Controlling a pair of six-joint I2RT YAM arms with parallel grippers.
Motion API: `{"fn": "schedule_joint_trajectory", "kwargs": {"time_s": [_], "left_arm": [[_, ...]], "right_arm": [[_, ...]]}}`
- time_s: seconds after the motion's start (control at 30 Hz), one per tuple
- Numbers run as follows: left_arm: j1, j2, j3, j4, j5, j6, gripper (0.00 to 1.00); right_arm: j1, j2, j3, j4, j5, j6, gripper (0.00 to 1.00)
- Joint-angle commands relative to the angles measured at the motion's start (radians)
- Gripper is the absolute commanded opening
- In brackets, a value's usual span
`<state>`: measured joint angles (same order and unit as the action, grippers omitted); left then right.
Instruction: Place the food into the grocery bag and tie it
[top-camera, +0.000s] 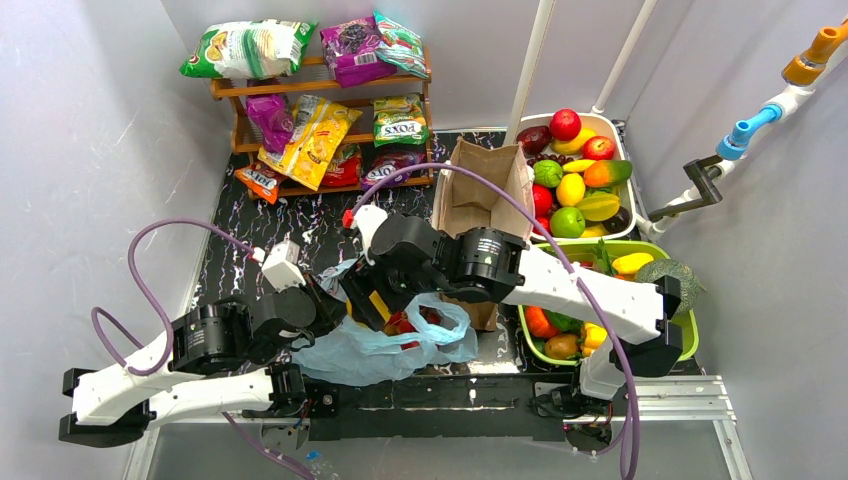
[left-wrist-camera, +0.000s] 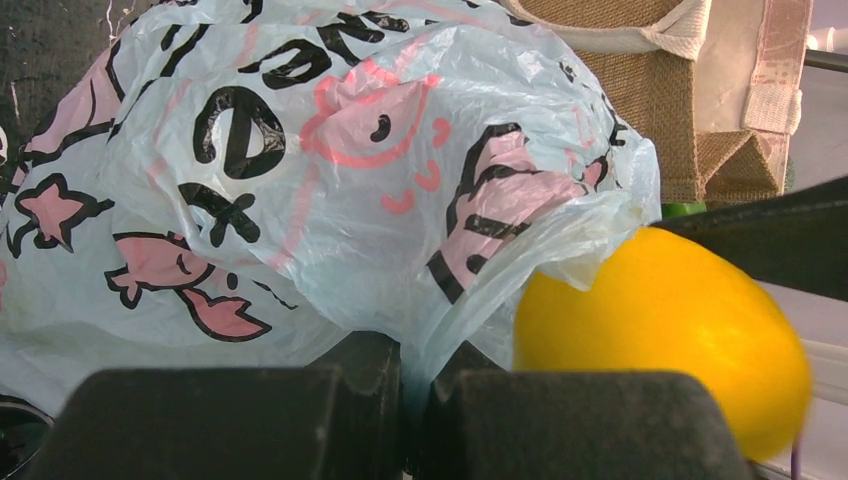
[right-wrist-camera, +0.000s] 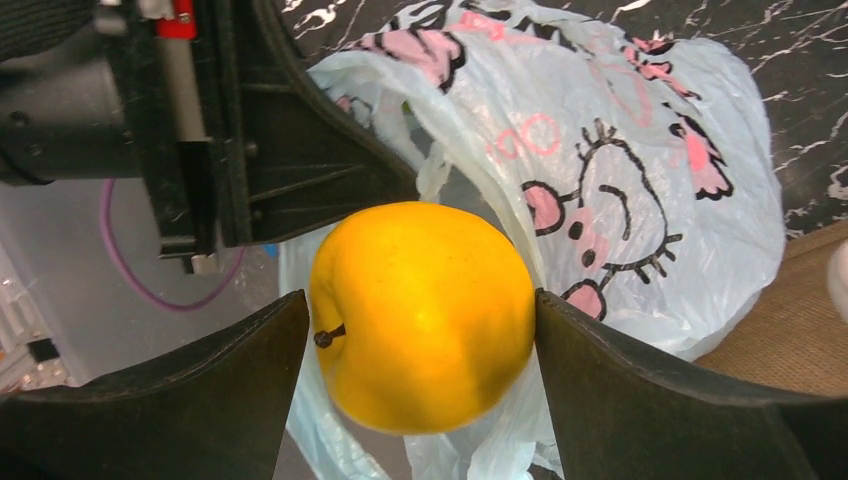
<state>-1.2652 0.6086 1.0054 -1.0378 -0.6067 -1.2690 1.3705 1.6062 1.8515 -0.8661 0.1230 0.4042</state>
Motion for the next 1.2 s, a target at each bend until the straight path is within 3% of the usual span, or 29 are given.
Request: {"fn": "schedule_joint_trajectory", "kwargs": {"time_s": [0.0,0.13,0.17,0.2,0.23,0.27,0.3,0.33,0.37,0.43,0.63,0.93,1.17], "left_arm": [[0.005,-0.016,0.005,-0.035,-0.034,-0.008,0.0],[0.005,-0.024,0.004,-0.039,-0.035,-0.01,0.0],[0.004,-0.025,0.005,-0.042,-0.035,-0.01,0.0],[0.004,-0.027,0.006,-0.042,-0.035,-0.01,0.0],[0.005,-0.028,0.008,-0.044,-0.037,-0.01,0.0],[0.005,-0.029,0.012,-0.046,-0.037,-0.01,0.0],[0.005,-0.031,0.015,-0.05,-0.038,-0.01,0.0],[0.004,-0.032,0.016,-0.055,-0.039,-0.01,0.0],[0.005,-0.034,0.019,-0.059,-0.04,-0.01,0.0],[0.004,-0.04,0.017,-0.063,-0.042,-0.01,0.0],[0.004,-0.063,0.022,-0.089,-0.046,-0.014,0.0],[0.005,-0.095,0.003,-0.101,-0.074,0.0,0.0],[0.006,-0.109,-0.011,-0.07,-0.081,0.036,0.0]], "right_arm": [[0.016,0.015,0.076,0.011,0.118,-0.036,0.89],[0.019,0.075,0.188,-0.065,0.124,-0.101,0.9],[0.017,0.087,0.214,-0.08,0.108,-0.104,0.66],[0.016,0.097,0.236,-0.09,0.097,-0.106,0.35],[0.017,0.102,0.244,-0.098,0.092,-0.096,0.22],[0.016,0.107,0.248,-0.102,0.084,-0.082,0.28],[0.018,0.107,0.246,-0.11,0.078,-0.072,0.39],[0.018,0.106,0.244,-0.113,0.069,-0.064,0.58],[0.018,0.101,0.24,-0.116,0.068,-0.056,0.68],[0.019,0.08,0.224,-0.114,0.078,-0.042,0.78],[0.018,-0.093,0.003,-0.083,0.133,-0.052,0.84],[0.011,-0.358,-0.435,0.069,-0.001,-0.07,0.87],[0.003,-0.323,-0.483,0.108,-0.021,-0.064,0.89]]}}
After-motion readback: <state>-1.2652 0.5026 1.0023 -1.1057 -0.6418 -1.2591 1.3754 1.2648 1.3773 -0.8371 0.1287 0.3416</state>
